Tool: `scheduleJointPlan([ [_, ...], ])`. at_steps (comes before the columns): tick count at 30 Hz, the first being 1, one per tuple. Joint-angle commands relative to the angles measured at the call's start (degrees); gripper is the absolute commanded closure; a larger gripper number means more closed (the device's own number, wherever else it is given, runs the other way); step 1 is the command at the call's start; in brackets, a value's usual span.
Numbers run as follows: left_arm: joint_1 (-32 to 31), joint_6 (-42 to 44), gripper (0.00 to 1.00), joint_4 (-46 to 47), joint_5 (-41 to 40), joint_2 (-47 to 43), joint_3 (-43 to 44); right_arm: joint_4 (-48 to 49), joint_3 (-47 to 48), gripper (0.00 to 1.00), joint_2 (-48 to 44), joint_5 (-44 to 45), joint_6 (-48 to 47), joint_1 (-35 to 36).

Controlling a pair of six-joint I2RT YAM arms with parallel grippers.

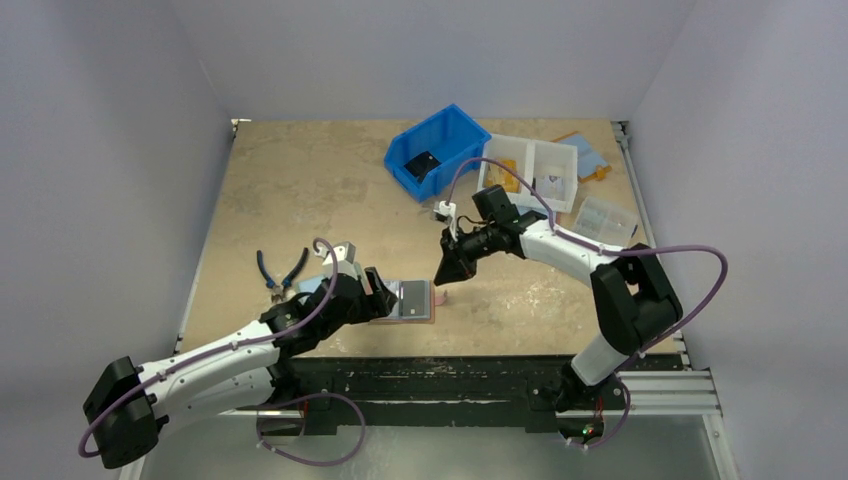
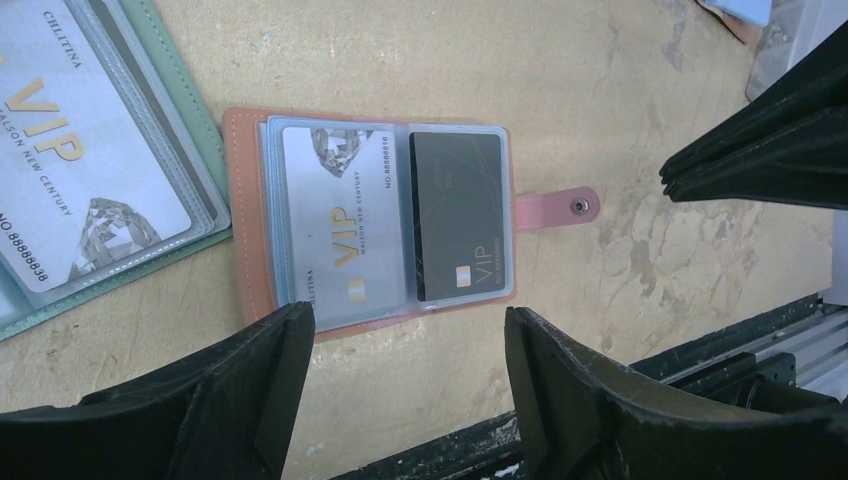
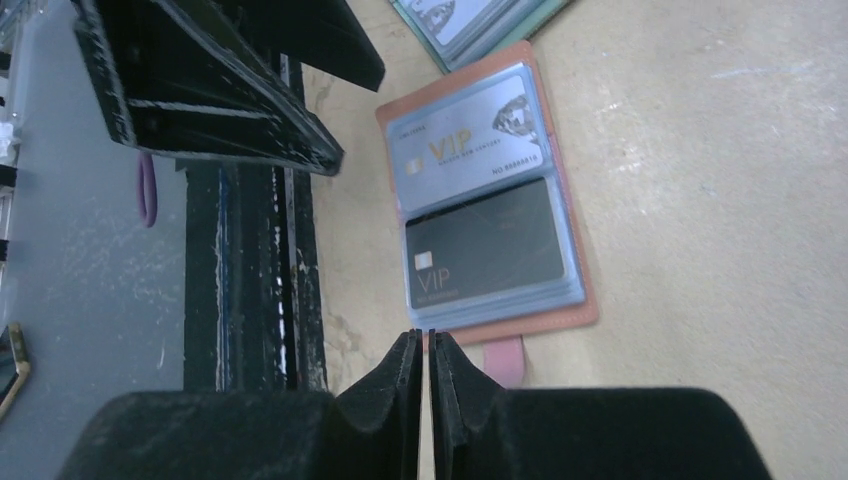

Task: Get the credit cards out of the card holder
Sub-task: Remove the credit card from the card holder.

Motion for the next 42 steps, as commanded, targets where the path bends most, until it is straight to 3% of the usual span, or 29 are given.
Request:
scheduleJointPlan([
  [1, 2.1, 1.6, 0.24, 3.8, 2.0, 2.1, -1.2, 6.7, 0.4, 0.87, 1.6, 2.1, 6.9, 3.2],
  [8, 4.3, 2.6, 0.22, 5.5, 3.9, 5.3, -2.1, 7.7, 1.3, 0.87, 5.4, 8.3, 8.5, 9.1],
  [17, 6.7, 2.3, 0.21, 11.4, 9.6, 8.0, -5.1, 7.1, 2.2, 0.87, 9.5, 15.7, 10.1, 10.7],
  [21, 8.0, 1.6, 0.22, 13.8, 13.0, 8.9, -6.6, 6.6, 2.7, 0.87, 10.4, 16.9, 10.8, 10.8],
  [28, 8.7, -0.3, 0.31, 26.5, 20.0, 7.0, -9.3, 6.2, 2.9, 0.86, 10.5, 17.6, 11.3, 10.8],
  [35, 8.8, -0.7, 0.36, 37.1, 26.1, 12.7, -9.1, 3.8, 4.1, 0.85, 9.3, 17.7, 8.2, 10.3],
  [42, 8.8, 0.3, 0.35, 37.3, 26.3, 16.0, -5.8, 2.3, 4.6, 0.80, 7.9, 14.0, 6.7, 7.4],
])
